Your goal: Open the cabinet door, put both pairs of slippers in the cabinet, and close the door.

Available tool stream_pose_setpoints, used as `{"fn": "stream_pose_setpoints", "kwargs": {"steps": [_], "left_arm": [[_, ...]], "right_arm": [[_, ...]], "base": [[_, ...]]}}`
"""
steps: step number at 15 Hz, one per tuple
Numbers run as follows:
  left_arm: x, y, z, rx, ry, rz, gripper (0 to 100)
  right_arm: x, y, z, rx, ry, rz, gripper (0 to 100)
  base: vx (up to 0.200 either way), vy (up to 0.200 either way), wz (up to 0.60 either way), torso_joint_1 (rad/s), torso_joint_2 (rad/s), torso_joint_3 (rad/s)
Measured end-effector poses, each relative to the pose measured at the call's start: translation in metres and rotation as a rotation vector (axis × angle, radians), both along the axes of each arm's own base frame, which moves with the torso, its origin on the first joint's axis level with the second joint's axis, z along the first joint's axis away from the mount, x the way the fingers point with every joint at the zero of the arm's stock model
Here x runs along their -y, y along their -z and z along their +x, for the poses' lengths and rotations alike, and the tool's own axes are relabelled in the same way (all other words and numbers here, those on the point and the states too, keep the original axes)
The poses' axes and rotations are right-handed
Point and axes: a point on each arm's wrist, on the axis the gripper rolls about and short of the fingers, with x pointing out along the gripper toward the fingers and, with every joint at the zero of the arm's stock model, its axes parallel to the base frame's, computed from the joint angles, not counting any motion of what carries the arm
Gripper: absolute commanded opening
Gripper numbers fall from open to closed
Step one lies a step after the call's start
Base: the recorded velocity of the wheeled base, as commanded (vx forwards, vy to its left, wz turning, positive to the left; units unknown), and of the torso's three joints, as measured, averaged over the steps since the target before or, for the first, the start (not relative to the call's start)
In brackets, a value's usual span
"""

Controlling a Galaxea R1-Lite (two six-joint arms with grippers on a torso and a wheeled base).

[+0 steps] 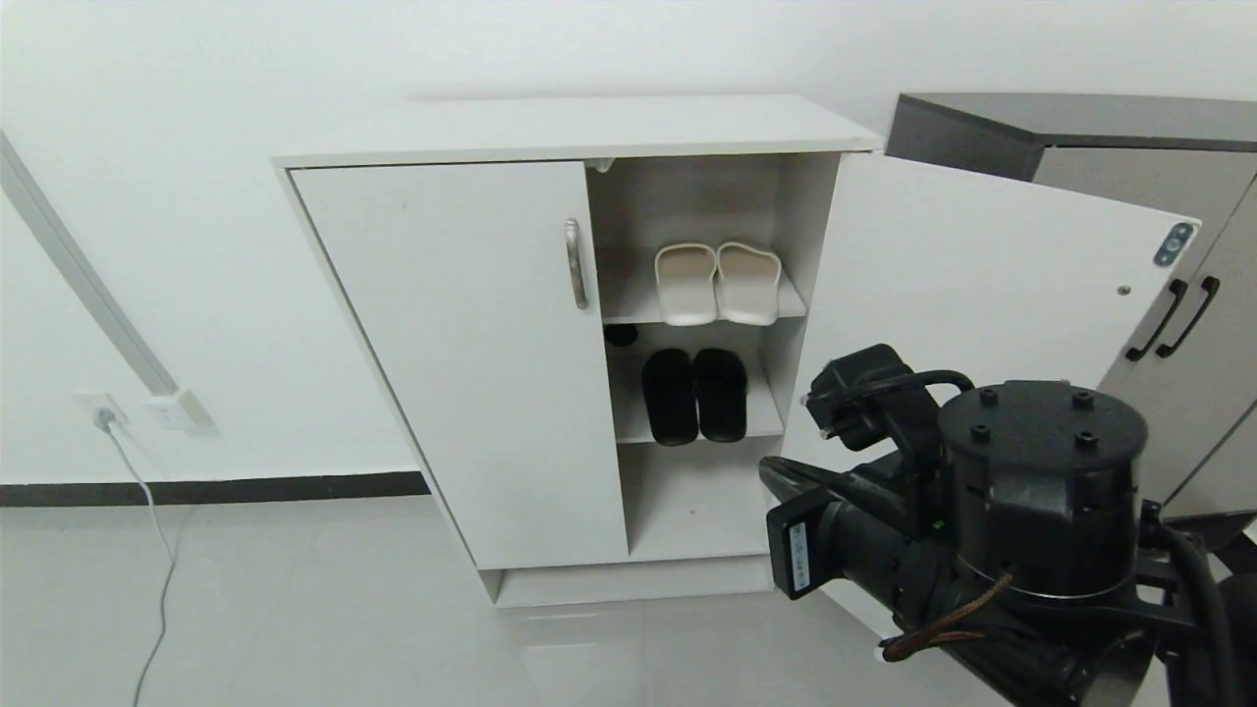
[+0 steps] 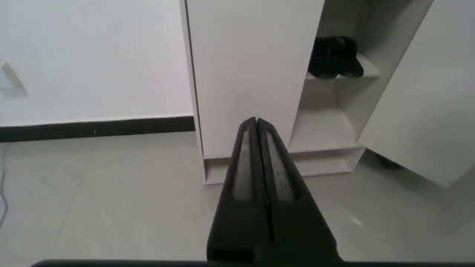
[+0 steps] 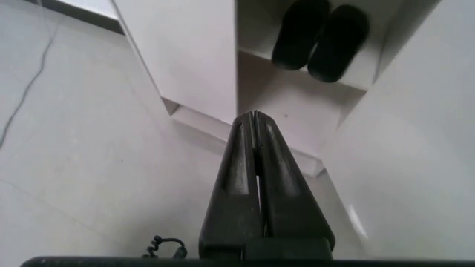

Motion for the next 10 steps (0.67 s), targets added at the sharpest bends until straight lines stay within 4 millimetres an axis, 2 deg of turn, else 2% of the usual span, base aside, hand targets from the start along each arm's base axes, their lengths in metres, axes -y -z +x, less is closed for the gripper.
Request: {"fn": "stream_pose_setpoints", "kwargs": {"steps": [10], "left_arm": [[0.0000, 0.0000, 0.0000, 0.000, 0.001, 0.002, 0]], "right_arm": [[0.0015, -0.0005, -0.0012, 0.002, 0.000, 0.000, 0]], "base": [[0.000, 0.000, 0.00, 0.139, -0.47, -0.331]]}}
